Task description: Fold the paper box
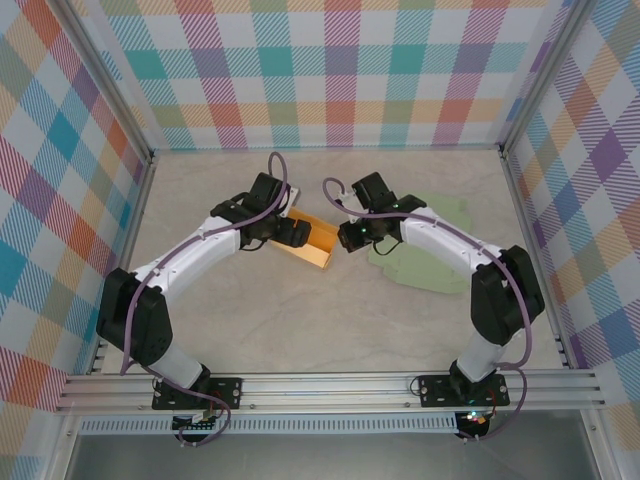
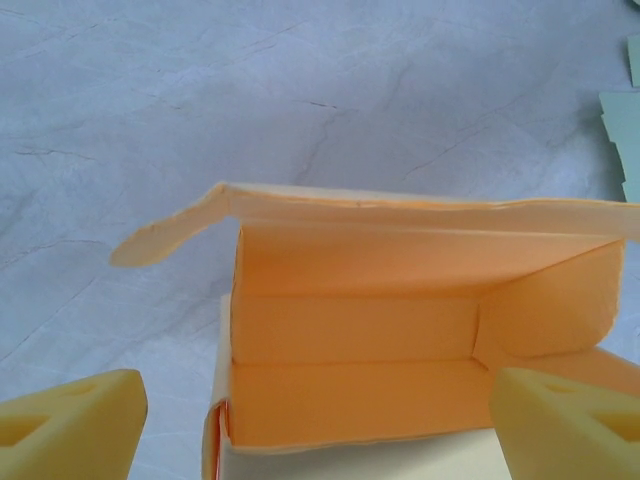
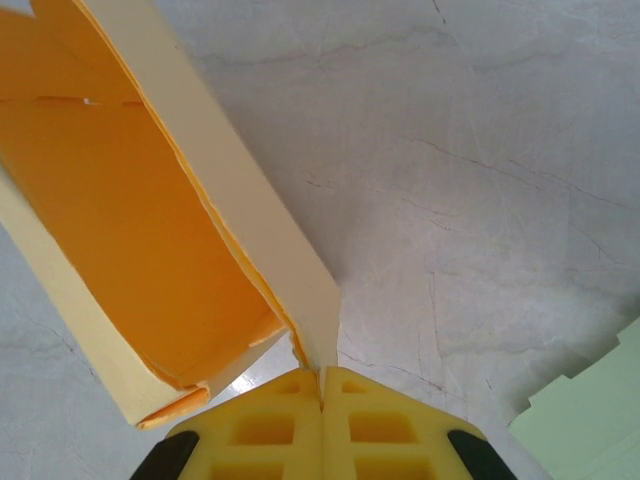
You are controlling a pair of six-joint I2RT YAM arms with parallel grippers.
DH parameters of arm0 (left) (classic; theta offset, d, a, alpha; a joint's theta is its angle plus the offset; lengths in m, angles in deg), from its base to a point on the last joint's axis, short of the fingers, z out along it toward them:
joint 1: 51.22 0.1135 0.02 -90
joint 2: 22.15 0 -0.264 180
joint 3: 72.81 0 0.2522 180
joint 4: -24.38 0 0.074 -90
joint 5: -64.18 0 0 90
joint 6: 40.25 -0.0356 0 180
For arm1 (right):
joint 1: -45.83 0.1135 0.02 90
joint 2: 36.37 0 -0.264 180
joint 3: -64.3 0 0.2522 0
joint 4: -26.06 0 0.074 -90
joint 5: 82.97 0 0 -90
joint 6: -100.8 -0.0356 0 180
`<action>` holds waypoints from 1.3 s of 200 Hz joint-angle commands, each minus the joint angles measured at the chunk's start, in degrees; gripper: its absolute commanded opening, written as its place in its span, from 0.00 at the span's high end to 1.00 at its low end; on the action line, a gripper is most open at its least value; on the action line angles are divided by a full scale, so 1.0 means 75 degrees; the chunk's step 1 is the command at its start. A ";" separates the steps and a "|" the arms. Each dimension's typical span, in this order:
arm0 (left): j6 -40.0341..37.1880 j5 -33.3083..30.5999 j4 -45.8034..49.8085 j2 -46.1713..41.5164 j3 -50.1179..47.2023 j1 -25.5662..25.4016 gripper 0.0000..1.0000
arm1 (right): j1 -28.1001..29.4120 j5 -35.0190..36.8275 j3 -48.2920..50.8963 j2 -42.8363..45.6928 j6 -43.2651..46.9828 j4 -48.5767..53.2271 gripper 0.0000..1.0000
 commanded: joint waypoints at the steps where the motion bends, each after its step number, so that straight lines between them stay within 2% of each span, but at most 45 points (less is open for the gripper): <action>1: 0.0359 -0.0226 0.0125 -0.0543 -0.0083 0.0086 0.11 | 0.0070 -0.0156 -0.0334 -0.0147 0.0111 0.0160 0.93; 29: 0.0596 -0.0616 0.0474 -0.1225 -0.0194 0.0086 0.09 | 0.0079 -0.0167 -0.0446 -0.0228 0.0136 0.0197 0.93; 61: 0.0744 -0.0898 0.0904 -0.1691 -0.0601 0.0080 0.21 | 0.0095 -0.0191 -0.0550 -0.0310 0.0136 0.0221 0.93; 113: 0.0711 -0.0641 0.0310 -0.1011 -0.1296 0.0085 0.25 | 0.0157 -0.0250 -0.0727 -0.0452 0.0171 0.0314 0.93; 147: 0.0713 -0.0772 0.0061 -0.0676 -0.1356 0.0074 0.26 | 0.0175 -0.0250 -0.0811 -0.0532 0.0173 0.0394 0.93; 181: 0.0770 -0.0882 -0.0188 -0.0458 -0.1384 0.0074 0.35 | 0.0220 -0.0502 -0.0991 -0.0567 -0.0066 0.0456 0.93; 235: 0.0987 -0.0663 -0.0860 -0.0284 -0.1603 0.0062 0.41 | 0.0279 -0.1510 -0.1380 -0.0840 -0.0954 0.0419 0.95; 260: 0.1110 -0.0483 -0.1169 -0.0255 -0.1611 0.0051 0.50 | 0.0304 -0.1572 -0.1510 -0.0999 -0.1207 0.0397 0.95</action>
